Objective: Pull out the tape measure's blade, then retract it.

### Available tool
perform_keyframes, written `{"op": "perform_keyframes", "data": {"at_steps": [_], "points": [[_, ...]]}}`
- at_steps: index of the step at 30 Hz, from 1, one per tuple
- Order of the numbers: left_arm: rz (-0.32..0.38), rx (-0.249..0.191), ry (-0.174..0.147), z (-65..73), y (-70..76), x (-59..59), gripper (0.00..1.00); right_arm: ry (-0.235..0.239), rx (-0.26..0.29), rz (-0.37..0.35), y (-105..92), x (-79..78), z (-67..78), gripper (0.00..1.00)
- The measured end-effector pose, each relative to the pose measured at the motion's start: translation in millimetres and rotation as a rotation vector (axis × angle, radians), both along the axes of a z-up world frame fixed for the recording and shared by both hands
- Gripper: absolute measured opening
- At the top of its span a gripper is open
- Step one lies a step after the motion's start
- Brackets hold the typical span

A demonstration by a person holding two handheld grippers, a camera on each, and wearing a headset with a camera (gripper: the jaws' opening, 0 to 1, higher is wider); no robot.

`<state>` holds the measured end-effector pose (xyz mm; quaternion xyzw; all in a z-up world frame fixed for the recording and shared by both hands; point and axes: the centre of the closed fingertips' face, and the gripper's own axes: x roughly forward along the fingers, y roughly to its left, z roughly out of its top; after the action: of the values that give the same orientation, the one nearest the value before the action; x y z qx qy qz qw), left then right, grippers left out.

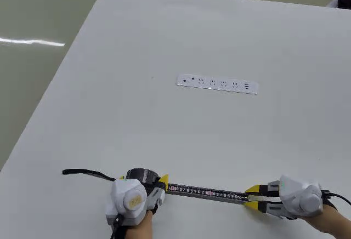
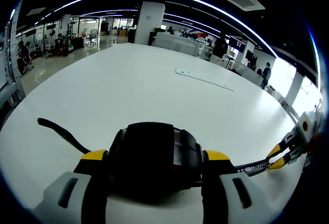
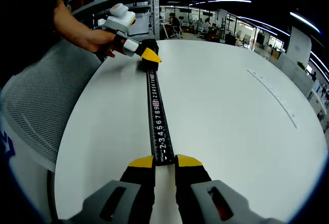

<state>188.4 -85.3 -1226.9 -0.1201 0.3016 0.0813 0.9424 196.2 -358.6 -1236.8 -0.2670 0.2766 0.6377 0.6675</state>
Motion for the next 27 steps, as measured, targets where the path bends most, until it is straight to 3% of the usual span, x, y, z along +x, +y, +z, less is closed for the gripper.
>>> {"op": "perform_keyframes", "data": {"at_steps": [3,9,14,27], "points": [[0.016,-0.006,-0.004,0.9,0.4,-0.2,0.72,0.0,0.0,-0.002,-0.5,0.2,-0.8,0.12],[0.084,-0.06,-0.004,2.9,3.1,2.0,0.71,0.003,0.0,-0.006,0.2,-0.1,-0.1,0.12],[0.073,-0.047,-0.005,2.8,2.1,0.4,0.71,0.006,0.0,-0.015,-0.1,0.4,-0.7,0.13],[0.084,-0.06,-0.012,2.2,2.6,0.0,0.7,0.004,-0.003,-0.013,-0.4,0.0,0.0,0.12]]}}
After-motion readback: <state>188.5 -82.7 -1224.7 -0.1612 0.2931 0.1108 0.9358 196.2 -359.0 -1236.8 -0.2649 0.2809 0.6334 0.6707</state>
